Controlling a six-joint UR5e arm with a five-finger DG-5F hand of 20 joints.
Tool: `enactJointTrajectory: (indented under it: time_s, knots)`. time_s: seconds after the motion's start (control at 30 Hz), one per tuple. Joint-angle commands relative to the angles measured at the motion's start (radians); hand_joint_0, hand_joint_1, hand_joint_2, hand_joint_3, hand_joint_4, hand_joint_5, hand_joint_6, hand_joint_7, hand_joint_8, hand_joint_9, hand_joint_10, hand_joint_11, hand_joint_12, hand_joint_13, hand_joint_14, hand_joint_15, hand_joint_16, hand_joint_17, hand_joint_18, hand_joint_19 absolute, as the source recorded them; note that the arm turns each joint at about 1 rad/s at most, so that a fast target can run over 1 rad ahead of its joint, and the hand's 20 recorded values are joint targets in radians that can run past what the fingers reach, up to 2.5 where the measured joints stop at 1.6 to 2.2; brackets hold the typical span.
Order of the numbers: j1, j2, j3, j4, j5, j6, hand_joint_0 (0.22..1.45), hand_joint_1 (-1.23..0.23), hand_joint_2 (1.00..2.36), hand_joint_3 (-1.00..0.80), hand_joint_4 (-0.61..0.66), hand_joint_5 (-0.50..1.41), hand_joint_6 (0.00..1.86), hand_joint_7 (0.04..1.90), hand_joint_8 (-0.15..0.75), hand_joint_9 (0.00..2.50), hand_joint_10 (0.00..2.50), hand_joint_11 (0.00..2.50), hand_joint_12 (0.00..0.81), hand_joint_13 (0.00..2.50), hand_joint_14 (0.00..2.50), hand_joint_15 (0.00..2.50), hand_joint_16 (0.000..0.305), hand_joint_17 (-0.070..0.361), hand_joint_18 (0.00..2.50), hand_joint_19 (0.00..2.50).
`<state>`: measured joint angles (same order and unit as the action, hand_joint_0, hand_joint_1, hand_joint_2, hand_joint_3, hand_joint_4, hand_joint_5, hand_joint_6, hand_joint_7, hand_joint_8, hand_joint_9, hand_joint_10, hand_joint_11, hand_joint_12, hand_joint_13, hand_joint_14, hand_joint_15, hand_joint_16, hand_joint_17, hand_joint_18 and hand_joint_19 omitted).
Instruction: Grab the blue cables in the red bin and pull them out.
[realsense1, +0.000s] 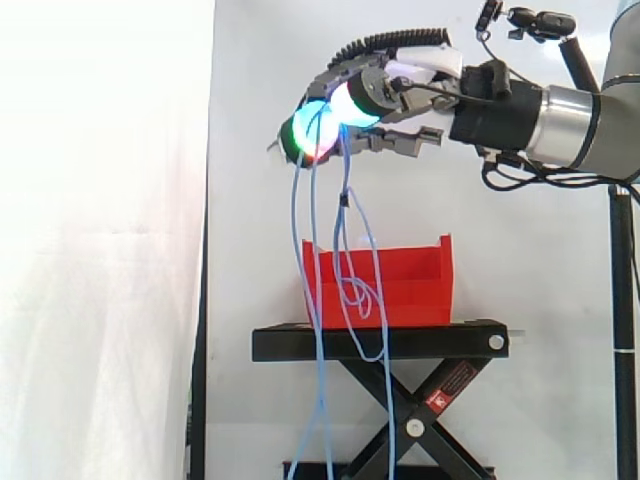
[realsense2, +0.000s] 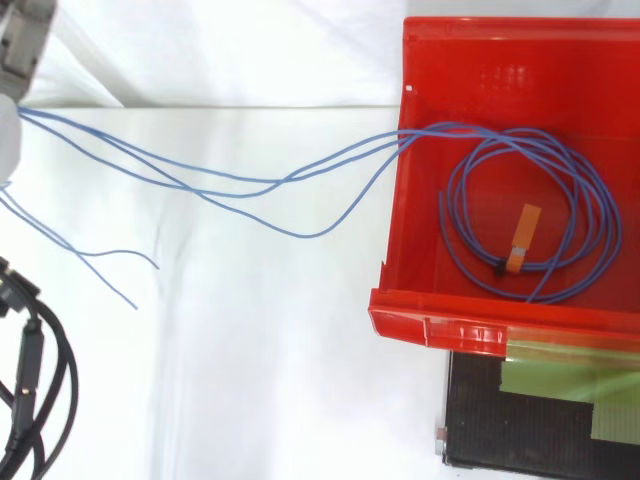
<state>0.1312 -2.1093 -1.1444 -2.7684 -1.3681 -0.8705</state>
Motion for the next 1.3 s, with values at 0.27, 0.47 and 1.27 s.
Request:
enactJointTrajectory:
  time_s: [0.27, 0.47, 1.27]
  knots:
    - [0.019, 0.0, 0.0, -0.097, 0.086, 0.129, 0.8, -0.83, 1.0, -1.0, 0.09, 0.9, 0.37, 0.64, 0.239, 0.82, 0.02, 0.63, 0.317, 0.6, 0.02, 0.45, 0.041, 0.093, 0.39, 0.56]
    - [0.024, 0.0, 0.0, -0.109, 0.089, 0.155, 0.8, -0.83, 1.0, -1.0, 0.1, 0.91, 0.35, 0.64, 0.238, 0.81, 0.02, 0.63, 0.32, 0.59, 0.02, 0.44, 0.041, 0.093, 0.39, 0.56]
    - [0.033, 0.0, 0.0, -0.22, 0.115, 0.216, 0.77, -0.8, 1.0, -1.0, 0.13, 0.96, 0.23, 0.72, 0.243, 0.82, 0.02, 0.63, 0.325, 0.59, 0.02, 0.44, 0.043, 0.096, 0.39, 0.57]
